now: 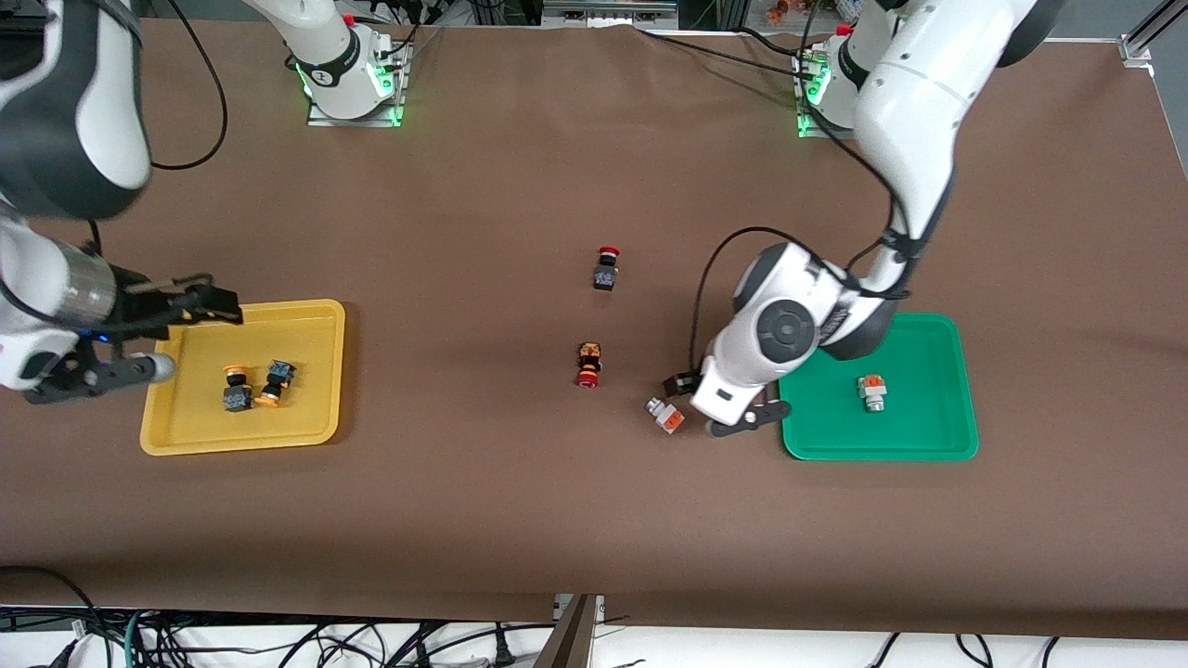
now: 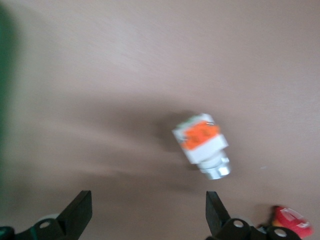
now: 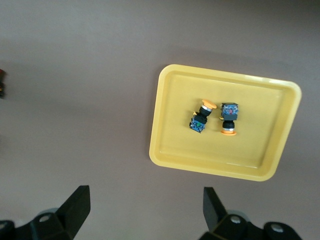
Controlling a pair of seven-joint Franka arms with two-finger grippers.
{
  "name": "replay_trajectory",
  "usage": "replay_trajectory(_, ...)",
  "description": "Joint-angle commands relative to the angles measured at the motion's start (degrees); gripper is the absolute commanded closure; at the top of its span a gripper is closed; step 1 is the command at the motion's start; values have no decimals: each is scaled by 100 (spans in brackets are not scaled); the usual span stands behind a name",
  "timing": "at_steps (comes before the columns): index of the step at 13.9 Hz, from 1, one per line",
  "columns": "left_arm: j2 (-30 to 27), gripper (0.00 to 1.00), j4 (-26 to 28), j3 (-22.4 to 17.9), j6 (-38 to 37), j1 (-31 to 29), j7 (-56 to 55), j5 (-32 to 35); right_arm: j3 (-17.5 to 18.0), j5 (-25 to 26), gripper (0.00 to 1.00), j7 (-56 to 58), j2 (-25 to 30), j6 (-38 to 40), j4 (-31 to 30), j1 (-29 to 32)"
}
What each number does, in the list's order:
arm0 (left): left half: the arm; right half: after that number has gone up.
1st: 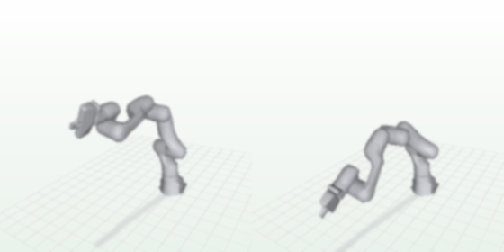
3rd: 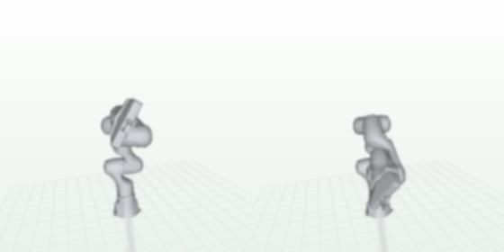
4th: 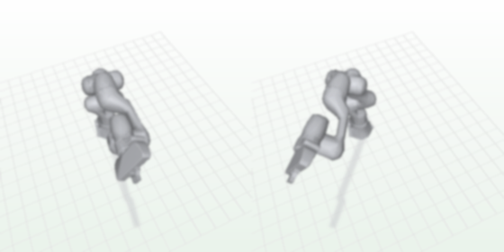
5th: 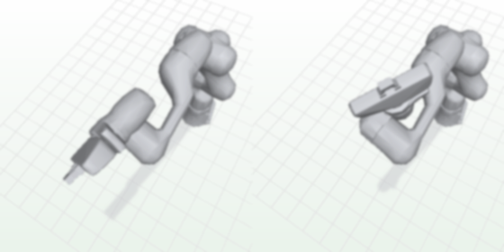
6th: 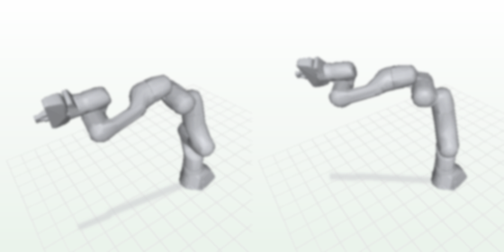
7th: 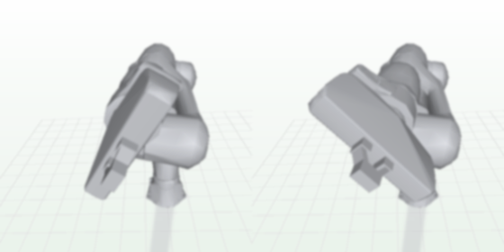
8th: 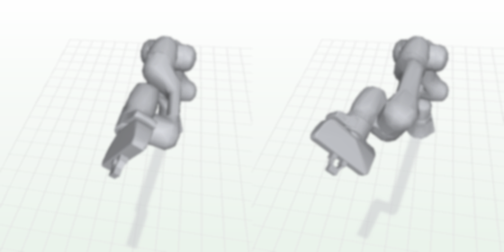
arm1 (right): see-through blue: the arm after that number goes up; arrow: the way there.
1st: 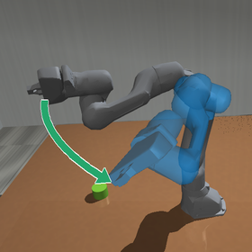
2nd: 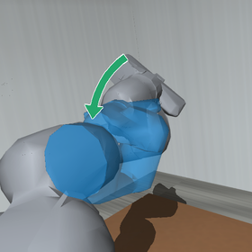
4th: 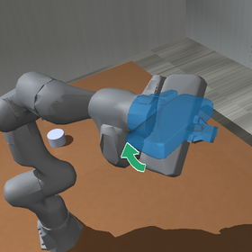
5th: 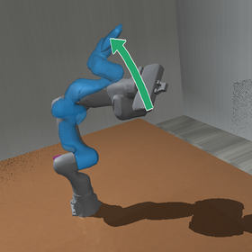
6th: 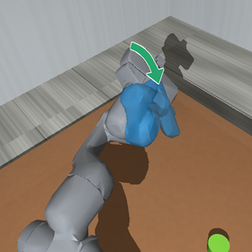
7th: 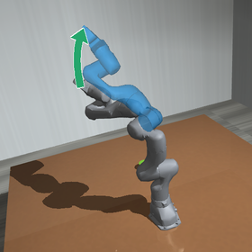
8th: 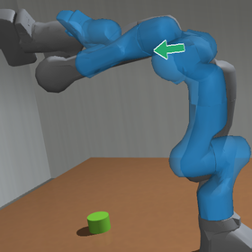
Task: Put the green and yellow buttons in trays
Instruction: 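Grasp the white-and-orange button with the left gripper and lift it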
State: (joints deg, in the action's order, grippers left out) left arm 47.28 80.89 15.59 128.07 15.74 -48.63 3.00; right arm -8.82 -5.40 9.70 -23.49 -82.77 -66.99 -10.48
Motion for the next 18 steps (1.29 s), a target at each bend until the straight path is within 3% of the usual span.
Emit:
replay_trajectory(1, 692, 0, -1020, -126, 7, 253, -418, -54, 109, 117, 0, -170, 1097, -237, -1188, 54)
replay_trajectory(3, 1027, 0, -1461, -153, 77, 315, -437, -36, 257, 197, 0, -161, 1757, -634, -2017, 377)
replay_trajectory(6, 1204, 0, -1542, -476, 411, 586, -411, -18, 337, 354, 0, -117, 2059, -486, -2072, 643)
replay_trajectory(8, 1213, 9, -1515, -898, 456, 868, -349, -10, 460, 635, 0, -135, 2068, -346, -2046, 652)
replay_trajectory(10, 1213, 9, -1489, -944, 456, 922, -358, -18, 688, 759, 0, -240, 2094, -336, -2046, 652)
replay_trajectory(12, 1204, 21, -1471, -944, 447, 974, -358, -10, 672, 742, 0, -398, 2033, -301, -2002, 626)
replay_trajectory(13, 1204, 31, -1471, -944, 447, 992, -358, 8, 645, 724, 0, -364, 1981, -301, -1985, 634)
replay_trajectory(17, 1187, 97, -1462, -944, 447, 984, -218, 305, 645, 733, 0, -346, 1954, -336, -1949, 635)
replay_trajectory(18, 1187, 100, -1462, -944, 447, 983, -148, 333, 645, 733, 0, -355, 1954, -345, -1949, 626)
